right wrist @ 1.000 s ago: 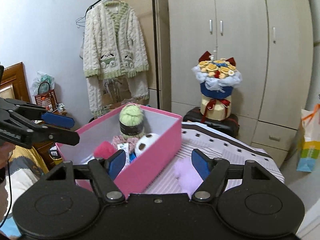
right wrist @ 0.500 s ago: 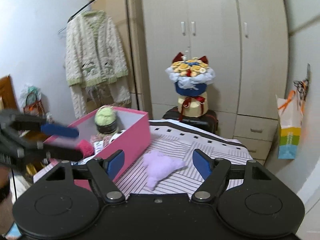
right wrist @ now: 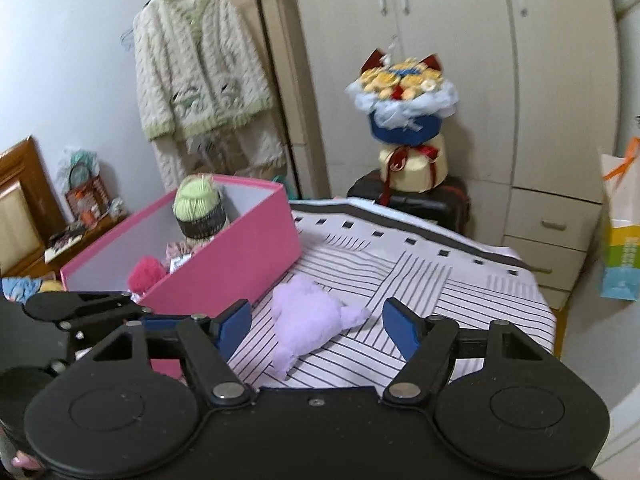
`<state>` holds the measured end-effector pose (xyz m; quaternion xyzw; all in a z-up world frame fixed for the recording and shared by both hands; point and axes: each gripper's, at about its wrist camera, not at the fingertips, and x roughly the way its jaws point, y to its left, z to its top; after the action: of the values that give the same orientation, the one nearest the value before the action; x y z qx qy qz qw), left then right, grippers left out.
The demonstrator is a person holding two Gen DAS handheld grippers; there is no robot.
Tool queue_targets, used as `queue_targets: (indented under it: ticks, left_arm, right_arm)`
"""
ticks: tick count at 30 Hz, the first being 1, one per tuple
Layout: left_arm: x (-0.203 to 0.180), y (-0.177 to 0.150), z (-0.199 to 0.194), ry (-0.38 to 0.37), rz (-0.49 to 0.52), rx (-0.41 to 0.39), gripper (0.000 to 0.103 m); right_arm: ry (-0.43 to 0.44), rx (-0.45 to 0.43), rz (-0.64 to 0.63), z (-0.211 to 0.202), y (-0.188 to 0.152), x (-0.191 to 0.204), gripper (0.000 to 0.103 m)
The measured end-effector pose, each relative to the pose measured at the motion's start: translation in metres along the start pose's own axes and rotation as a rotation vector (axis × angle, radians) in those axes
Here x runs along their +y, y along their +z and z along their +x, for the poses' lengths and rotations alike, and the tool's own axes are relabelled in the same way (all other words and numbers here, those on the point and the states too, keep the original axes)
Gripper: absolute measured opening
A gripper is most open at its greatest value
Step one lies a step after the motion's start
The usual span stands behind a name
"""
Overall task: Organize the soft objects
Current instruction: 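Move the right tool to the lilac plush and close on it, then lift the lilac plush with the right tool and carry it over the box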
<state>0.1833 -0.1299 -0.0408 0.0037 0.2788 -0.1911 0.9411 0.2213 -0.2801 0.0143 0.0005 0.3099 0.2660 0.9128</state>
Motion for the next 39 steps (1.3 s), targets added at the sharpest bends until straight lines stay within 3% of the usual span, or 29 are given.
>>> queue_targets:
  ticks: [8, 15, 21, 25, 33, 39]
  left_arm:
    - [0.0, -0.018, 0.056, 0.15, -0.071, 0.017, 0.065]
    - [0.002, -0.023, 0.083, 0.271, -0.082, 0.045, 0.065]
    - [0.016, -0.017, 0.096, 0.291, -0.144, 0.073, 0.065]
    - [0.024, -0.016, 0.105, 0.28, -0.177, 0.101, 0.065]
    - [0.025, -0.019, 0.113, 0.251, -0.186, 0.113, 0.055]
    - [0.026, -0.02, 0.111, 0.227, -0.169, 0.114, 0.047]
  right_arm:
    - [0.084, 0.109, -0.039, 0.068, 0.002, -0.018, 0.066]
    - [0.136, 0.187, -0.059, 0.112, 0.004, -0.027, 0.065]
    - [0.2, 0.21, -0.166, 0.126, 0.007, -0.018, 0.065]
    - [0.187, 0.235, -0.178, 0.135, 0.009, -0.019, 0.065]
    - [0.222, 0.246, -0.063, 0.139, -0.002, -0.035, 0.061]
    - [0.187, 0.218, -0.054, 0.131, -0.009, -0.03, 0.053]
